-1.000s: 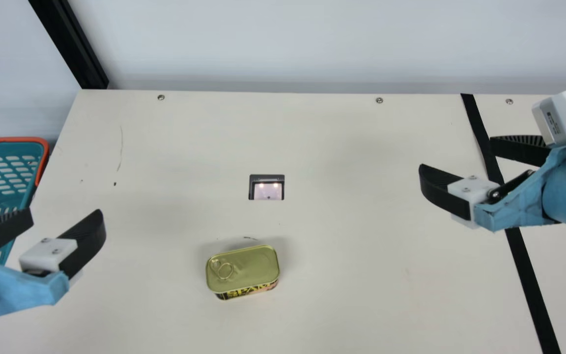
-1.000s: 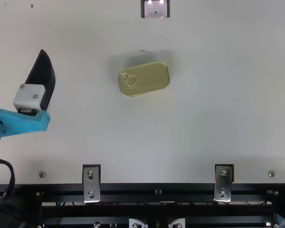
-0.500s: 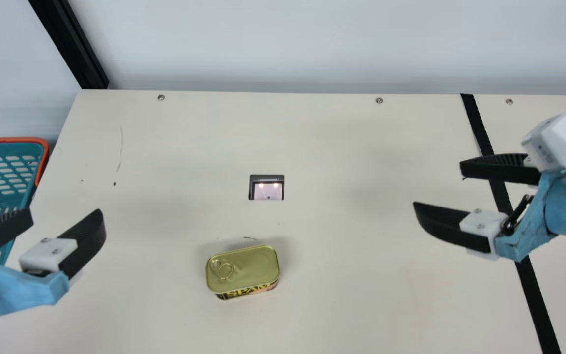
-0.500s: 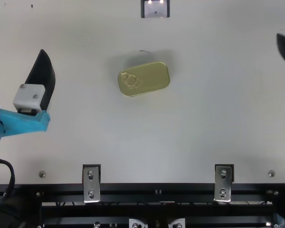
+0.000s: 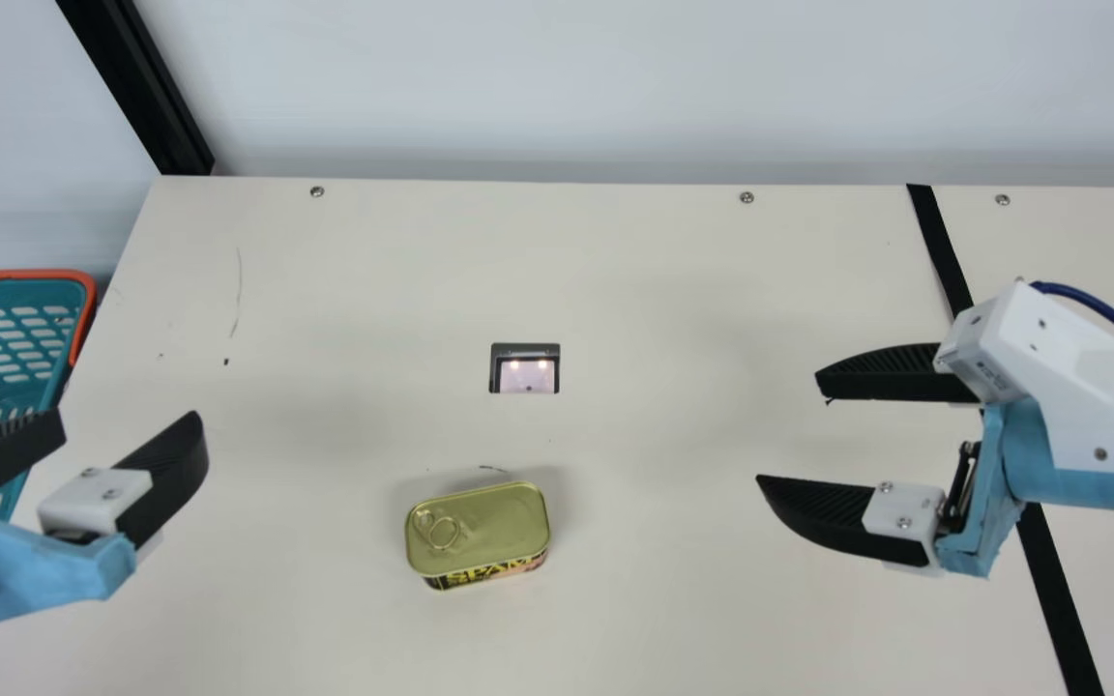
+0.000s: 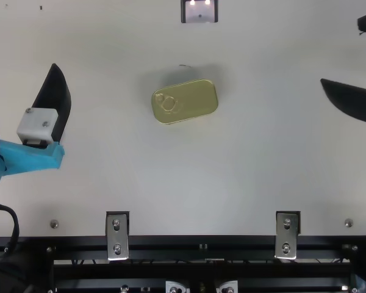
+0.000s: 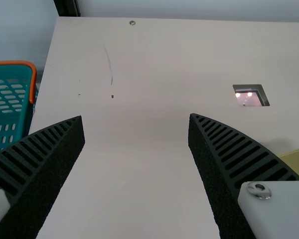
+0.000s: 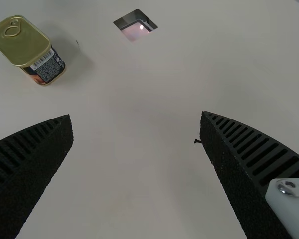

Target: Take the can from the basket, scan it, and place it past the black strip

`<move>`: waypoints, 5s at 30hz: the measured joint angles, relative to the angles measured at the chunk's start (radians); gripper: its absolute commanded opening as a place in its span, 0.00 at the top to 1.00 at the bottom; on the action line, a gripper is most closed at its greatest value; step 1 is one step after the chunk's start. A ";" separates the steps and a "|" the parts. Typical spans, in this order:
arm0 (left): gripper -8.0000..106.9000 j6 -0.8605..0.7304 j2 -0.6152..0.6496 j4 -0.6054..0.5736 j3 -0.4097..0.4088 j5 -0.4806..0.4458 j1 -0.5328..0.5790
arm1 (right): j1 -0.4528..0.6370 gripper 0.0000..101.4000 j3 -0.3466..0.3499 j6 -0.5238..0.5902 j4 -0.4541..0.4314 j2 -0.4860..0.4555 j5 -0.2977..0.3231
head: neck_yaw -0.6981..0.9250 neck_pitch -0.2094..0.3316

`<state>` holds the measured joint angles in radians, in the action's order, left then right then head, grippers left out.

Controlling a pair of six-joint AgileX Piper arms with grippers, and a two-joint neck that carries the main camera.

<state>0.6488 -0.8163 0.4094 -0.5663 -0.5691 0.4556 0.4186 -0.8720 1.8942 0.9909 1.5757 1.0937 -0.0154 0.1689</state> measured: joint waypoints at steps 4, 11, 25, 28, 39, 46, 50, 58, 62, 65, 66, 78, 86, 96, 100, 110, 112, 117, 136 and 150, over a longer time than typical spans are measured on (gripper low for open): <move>0.15 0.000 0.000 0.000 0.000 0.000 0.000 | -0.010 0.00 0.008 0.040 0.025 0.027 0.001 | 0.000 0.000; 0.15 0.000 0.000 0.000 0.000 0.000 0.000 | -0.018 0.00 0.023 0.132 0.071 0.089 0.042 | 0.000 0.000; 0.15 0.000 0.000 0.000 0.000 0.000 0.000 | -0.119 0.00 0.040 0.201 0.163 0.166 0.127 | 0.000 0.000; 0.15 0.000 0.000 0.000 0.000 0.000 0.000 | -0.166 0.00 0.057 0.201 0.192 0.172 0.127 | 0.000 0.000; 0.15 0.000 0.000 0.000 0.000 0.000 0.000 | -0.204 0.00 0.127 0.201 0.234 0.190 0.125 | 0.000 0.000; 0.15 0.000 0.000 0.000 0.000 0.000 0.000 | -0.187 0.00 0.131 0.201 0.219 0.190 0.120 | 0.000 0.000; 0.15 0.000 0.000 0.000 0.000 0.000 0.000 | -0.187 0.00 0.131 0.201 0.220 0.190 0.120 | 0.000 0.000; 0.15 0.000 0.000 0.000 0.000 0.000 0.000 | -0.193 0.00 0.113 0.177 0.213 0.173 0.126 | 0.000 0.000; 0.15 0.000 0.000 0.000 0.000 0.000 0.000 | -0.189 0.00 0.115 0.155 0.210 0.168 0.127 | 0.000 0.000; 0.15 0.000 0.000 0.000 0.000 0.000 0.000 | -0.182 0.00 0.120 0.151 0.214 0.168 0.127 | 0.000 0.000; 0.15 0.000 0.000 0.000 0.000 0.000 0.000 | -0.178 0.00 0.121 0.151 0.213 0.168 0.127 | 0.000 0.000; 0.15 0.000 0.000 0.000 0.000 0.000 0.000 | -0.150 0.00 0.150 0.177 0.211 0.179 0.123 | 0.000 0.000; 0.15 0.000 0.000 0.000 0.000 0.000 0.000 | -0.150 0.00 0.151 0.177 0.212 0.179 0.121 | 0.000 0.000; 0.15 0.000 0.000 0.000 0.000 0.000 0.000 | -0.233 0.00 0.072 0.036 0.151 0.054 0.059 | 0.000 0.000; 0.15 0.000 0.000 0.000 0.000 0.000 0.000 | -0.310 0.00 0.013 -0.060 0.076 -0.022 -0.002 | 0.000 0.000; 0.15 0.000 0.000 0.000 0.000 0.000 0.000 | -0.575 0.00 -0.228 -0.372 -0.233 -0.079 -0.054 | 0.000 0.000; 0.15 0.000 0.000 0.000 0.000 0.000 0.000 | -0.632 0.00 -0.287 -0.436 -0.294 -0.064 -0.035 | 0.000 0.000; 0.15 0.000 0.000 0.000 0.000 0.000 0.000 | -0.754 0.00 -0.434 -0.569 -0.447 -0.010 0.015 | 0.000 0.000; 0.15 0.000 0.000 0.000 0.000 0.000 0.000 | -1.098 0.00 -0.720 -0.836 -0.800 0.196 0.128 | 0.000 0.000; 0.15 0.000 0.000 0.000 0.000 0.000 0.000 | -1.181 0.00 -0.724 -0.920 -0.923 0.289 0.124 | 0.000 0.000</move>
<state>0.6488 -0.8163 0.4094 -0.5663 -0.5691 0.4556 -0.7624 -1.5962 0.9742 0.0678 1.8647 1.2173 -0.0154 0.1689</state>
